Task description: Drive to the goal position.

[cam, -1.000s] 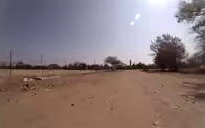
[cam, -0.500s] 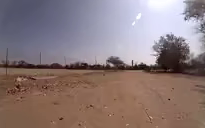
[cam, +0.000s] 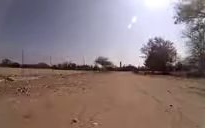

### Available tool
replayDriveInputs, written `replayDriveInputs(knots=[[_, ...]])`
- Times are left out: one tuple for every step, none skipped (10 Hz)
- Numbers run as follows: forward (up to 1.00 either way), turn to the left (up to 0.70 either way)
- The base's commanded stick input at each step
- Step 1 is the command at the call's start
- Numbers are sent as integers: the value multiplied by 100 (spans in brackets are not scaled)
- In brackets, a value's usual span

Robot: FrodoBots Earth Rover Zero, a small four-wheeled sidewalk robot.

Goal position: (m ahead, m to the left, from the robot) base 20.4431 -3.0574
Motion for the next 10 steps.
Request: replayDriveInputs(knots=[[100,0],[100,0],[100,0],[100,0],[100,0],[100,0],[100,-5],[100,-24],[100,-34],[100,-34]])
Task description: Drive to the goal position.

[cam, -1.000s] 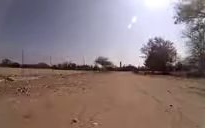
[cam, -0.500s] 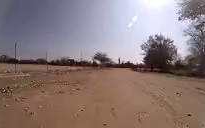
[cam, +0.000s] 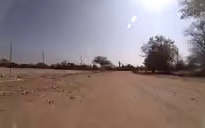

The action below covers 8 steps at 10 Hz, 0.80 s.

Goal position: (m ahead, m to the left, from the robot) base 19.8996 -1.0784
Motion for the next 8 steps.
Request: replayDriveInputs(knots=[[100,-34],[100,-34],[100,-30],[100,-25],[100,-24],[100,-18],[100,-1],[100,0]])
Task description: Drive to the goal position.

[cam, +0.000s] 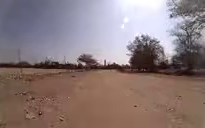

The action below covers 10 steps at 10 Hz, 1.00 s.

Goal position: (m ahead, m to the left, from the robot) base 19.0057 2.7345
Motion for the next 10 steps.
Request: replayDriveInputs(knots=[[100,0],[100,0],[100,0],[100,0],[100,0],[100,0],[100,0],[100,0],[100,3],[100,23]])
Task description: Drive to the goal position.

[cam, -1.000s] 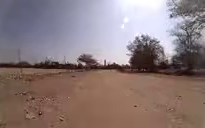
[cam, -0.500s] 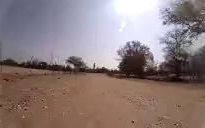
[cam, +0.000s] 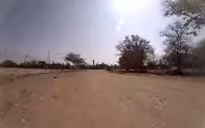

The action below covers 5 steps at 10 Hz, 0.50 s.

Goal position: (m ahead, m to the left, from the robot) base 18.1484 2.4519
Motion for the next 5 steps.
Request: replayDriveInputs(knots=[[100,37],[100,35],[100,16],[100,0],[100,0]])
